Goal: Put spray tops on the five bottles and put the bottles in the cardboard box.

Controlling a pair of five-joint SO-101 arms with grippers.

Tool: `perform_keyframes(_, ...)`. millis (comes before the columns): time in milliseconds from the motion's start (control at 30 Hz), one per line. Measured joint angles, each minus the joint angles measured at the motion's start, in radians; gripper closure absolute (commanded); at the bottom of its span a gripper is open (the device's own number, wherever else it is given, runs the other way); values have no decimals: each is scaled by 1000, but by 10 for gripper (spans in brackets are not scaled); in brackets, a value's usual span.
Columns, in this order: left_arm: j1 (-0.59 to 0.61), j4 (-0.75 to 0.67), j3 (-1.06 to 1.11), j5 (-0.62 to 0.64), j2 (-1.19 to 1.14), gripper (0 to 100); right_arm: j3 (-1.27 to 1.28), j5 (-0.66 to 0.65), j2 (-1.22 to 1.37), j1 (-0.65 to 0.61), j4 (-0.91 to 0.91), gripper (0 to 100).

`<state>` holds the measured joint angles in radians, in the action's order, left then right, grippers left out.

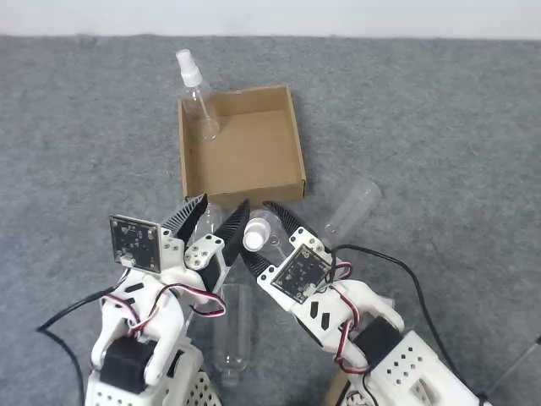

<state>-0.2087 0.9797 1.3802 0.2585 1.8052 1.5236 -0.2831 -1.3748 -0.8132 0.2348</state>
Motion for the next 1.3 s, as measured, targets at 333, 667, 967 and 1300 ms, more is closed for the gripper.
perform_keyframes(333, 78, 0, 2, -8, 0, 790, 0, 0, 0, -3, 0, 908)
perform_keyframes(667, 192, 0, 2, -8, 0, 789, 0, 0, 0, -3, 0, 908)
perform_keyframes(967, 267, -61, 2, -12, 0, 788, 0, 0, 0, -3, 0, 908)
perform_keyframes(1300, 394, -74, 81, -80, 0, 790, 0, 0, 0, -3, 0, 908)
